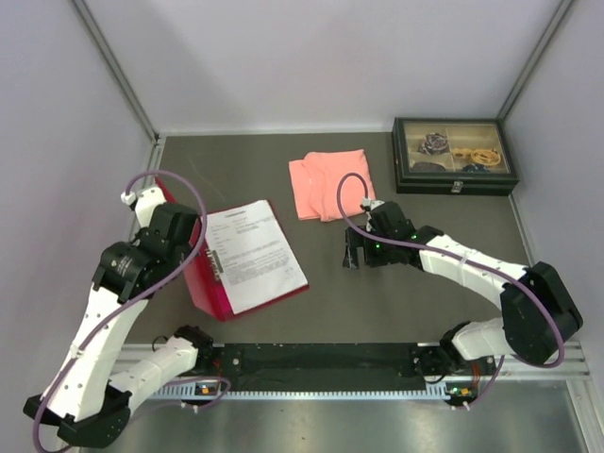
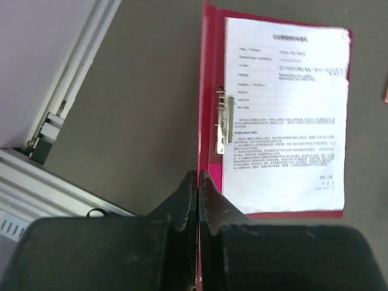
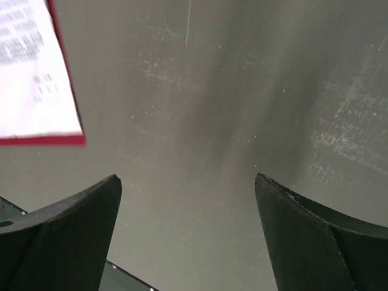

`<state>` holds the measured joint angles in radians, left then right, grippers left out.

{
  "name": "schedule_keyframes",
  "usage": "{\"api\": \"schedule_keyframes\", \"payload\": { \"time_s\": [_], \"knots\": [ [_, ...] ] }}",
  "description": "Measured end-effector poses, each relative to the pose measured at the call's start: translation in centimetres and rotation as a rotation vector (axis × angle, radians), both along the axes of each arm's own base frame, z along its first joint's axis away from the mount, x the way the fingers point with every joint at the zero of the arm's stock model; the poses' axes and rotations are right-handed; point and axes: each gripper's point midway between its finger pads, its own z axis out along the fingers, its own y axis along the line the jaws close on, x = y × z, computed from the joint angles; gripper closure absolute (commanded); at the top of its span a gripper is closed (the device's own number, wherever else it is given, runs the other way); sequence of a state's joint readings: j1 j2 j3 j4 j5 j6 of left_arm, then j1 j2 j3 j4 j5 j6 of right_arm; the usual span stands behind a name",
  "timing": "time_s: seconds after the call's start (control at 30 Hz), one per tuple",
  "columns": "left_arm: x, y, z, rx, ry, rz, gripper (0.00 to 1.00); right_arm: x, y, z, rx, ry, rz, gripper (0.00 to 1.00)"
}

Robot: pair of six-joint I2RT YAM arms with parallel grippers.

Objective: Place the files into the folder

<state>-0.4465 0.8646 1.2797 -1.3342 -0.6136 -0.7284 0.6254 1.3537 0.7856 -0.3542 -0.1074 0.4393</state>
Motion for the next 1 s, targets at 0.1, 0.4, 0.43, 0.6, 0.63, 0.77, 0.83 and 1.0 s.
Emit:
{"api": "schedule_keyframes", "payload": {
  "time_s": [0.1,0.4,0.43,0.6,0.63,0.77,0.83,1.0],
  "knots": [
    [0.3,0.3,-0.1,0.034,0.006,0.004,1.0,0.0,0.0,0.0,0.0,-0.002,0.001,0.1],
    [2.4,-0.9,-2.0,0.066,0.055,-0.041,0.98,0.2,0.2,-0.2,0.002,-0.002,0.002,0.1],
    [2.8,-1.3,-2.2,0.06,0.058,-0.052,0.95,0.2,0.2,-0.2,0.002,-0.002,0.002,0.1],
    [5.2,-3.4,-3.5,0.022,0.068,-0.104,0.54,0.2,0.2,-0.2,0.002,-0.002,0.003,0.1],
    [5.8,-3.9,-3.9,0.014,0.07,-0.109,0.51,0.2,0.2,-0.2,0.002,-0.002,0.003,0.1],
    [7.0,-5.2,-5.8,-0.007,0.108,-0.131,0.39,0.2,0.1,-0.1,0.002,-0.003,0.003,0.1],
    [7.7,-6.2,-6.4,-0.044,0.108,-0.144,0.32,0.2,0.1,-0.1,0.002,-0.004,0.003,0.1],
    [8.7,-9.2,-6.9,-0.165,0.08,-0.225,0.16,-0.2,0.0,-0.6,-0.003,0.007,0.004,0.1]
  ]
}}
